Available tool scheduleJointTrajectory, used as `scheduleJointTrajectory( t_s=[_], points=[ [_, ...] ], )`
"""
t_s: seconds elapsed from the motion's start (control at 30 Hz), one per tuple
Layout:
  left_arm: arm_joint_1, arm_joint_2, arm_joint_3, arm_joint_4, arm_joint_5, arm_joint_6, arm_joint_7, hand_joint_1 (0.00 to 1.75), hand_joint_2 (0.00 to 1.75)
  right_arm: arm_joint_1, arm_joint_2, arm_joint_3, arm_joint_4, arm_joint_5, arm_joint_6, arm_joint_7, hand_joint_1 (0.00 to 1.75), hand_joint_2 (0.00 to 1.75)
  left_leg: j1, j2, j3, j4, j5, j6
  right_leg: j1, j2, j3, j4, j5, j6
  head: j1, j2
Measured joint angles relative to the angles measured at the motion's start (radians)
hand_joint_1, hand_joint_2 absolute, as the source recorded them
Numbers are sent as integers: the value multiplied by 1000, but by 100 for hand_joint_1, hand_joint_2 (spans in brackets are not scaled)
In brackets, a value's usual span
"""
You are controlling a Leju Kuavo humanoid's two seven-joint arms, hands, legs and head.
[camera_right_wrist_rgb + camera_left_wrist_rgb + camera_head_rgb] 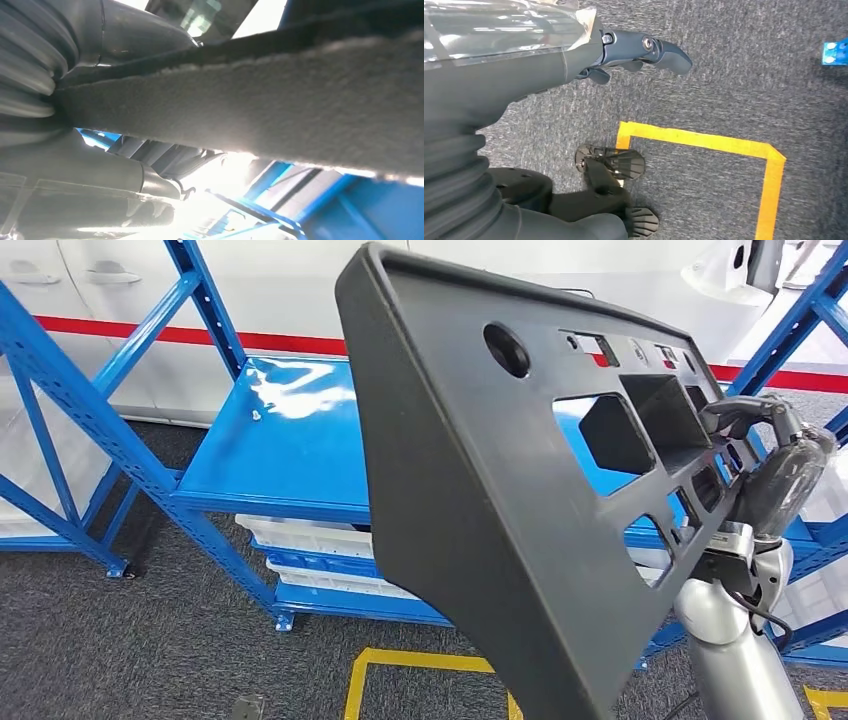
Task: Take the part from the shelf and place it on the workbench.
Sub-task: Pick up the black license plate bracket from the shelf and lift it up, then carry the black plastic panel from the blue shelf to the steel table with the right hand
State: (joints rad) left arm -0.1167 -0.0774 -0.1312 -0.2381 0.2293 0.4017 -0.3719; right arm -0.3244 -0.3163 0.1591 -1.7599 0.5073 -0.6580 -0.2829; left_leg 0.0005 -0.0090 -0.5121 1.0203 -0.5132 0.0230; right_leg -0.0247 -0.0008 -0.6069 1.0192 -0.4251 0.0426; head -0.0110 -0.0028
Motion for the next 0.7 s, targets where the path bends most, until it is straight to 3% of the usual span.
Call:
scheduleJointTrajectory(
  t_s=[0.07,0.13,0.2,0.27,0.3,0.33,0.37,0.43,0.5,0.57,0.6,0.63,0.7],
  points=[
    [-1,0,0,0,-1,0,0,0,175,5,2,-4,-6,3,3,2,175,175,-10,-1,-3,-11,7,11,-2,-1,-3,-3,12,17,1,0],
    [-1,1,0,0,-1,-1,-1,0,175,11,4,-8,-10,4,5,3,175,175,-11,2,-13,-20,25,27,-5,-2,-17,7,2,24,1,0],
    [-1,2,0,0,-1,-3,-1,0,175,14,4,-12,-12,4,6,4,175,175,-11,5,-32,-26,47,43,-5,-1,-51,83,-60,15,3,0],
    [-1,2,0,0,-1,-3,0,0,175,16,4,-14,-13,3,8,6,175,175,-14,7,-57,-25,65,50,-3,-1,-90,213,-135,8,4,0],
    [-1,1,0,0,-1,-4,-1,0,175,18,4,-14,-13,3,8,6,175,175,-15,7,-70,-25,74,51,-3,0,-98,261,-153,11,4,0],
    [-1,1,0,0,-1,-4,-1,0,175,20,4,-14,-13,3,10,7,175,175,-16,7,-82,-24,83,50,-2,0,-89,275,-154,18,4,0],
    [-1,1,0,0,-1,-5,-1,0,175,21,4,-14,-13,2,12,8,175,175,-16,7,-93,-23,92,49,-2,0,-61,252,-139,26,4,0],
    [-1,1,0,0,-1,-8,-3,0,175,22,3,-16,-13,-1,15,10,175,175,-17,6,-113,-18,106,44,-1,0,36,119,-107,36,4,0],
    [-1,1,0,0,-1,-11,-5,0,175,23,2,-18,-14,-4,16,10,175,175,-20,5,-126,-13,119,34,6,0,111,3,-102,30,3,0],
    [1,2,0,0,-2,-14,-6,0,175,26,2,-19,-15,-7,18,10,175,175,-22,4,-133,-11,133,25,13,1,120,-24,-103,17,2,0],
    [2,4,0,0,-3,-16,-6,0,175,27,2,-19,-15,-9,18,10,175,175,-21,3,-136,-9,135,20,8,1,113,-24,-96,9,3,0],
    [4,5,0,0,-4,-16,-7,0,175,28,2,-19,-15,-11,19,10,175,175,-19,3,-142,0,123,14,3,0,107,-24,-89,0,2,0],
    [6,7,0,0,-6,-17,-7,0,175,30,3,-19,-15,-13,19,10,175,175,-12,3,-168,66,52,1,-5,-3,92,-25,-70,-20,0,0]
  ],
)
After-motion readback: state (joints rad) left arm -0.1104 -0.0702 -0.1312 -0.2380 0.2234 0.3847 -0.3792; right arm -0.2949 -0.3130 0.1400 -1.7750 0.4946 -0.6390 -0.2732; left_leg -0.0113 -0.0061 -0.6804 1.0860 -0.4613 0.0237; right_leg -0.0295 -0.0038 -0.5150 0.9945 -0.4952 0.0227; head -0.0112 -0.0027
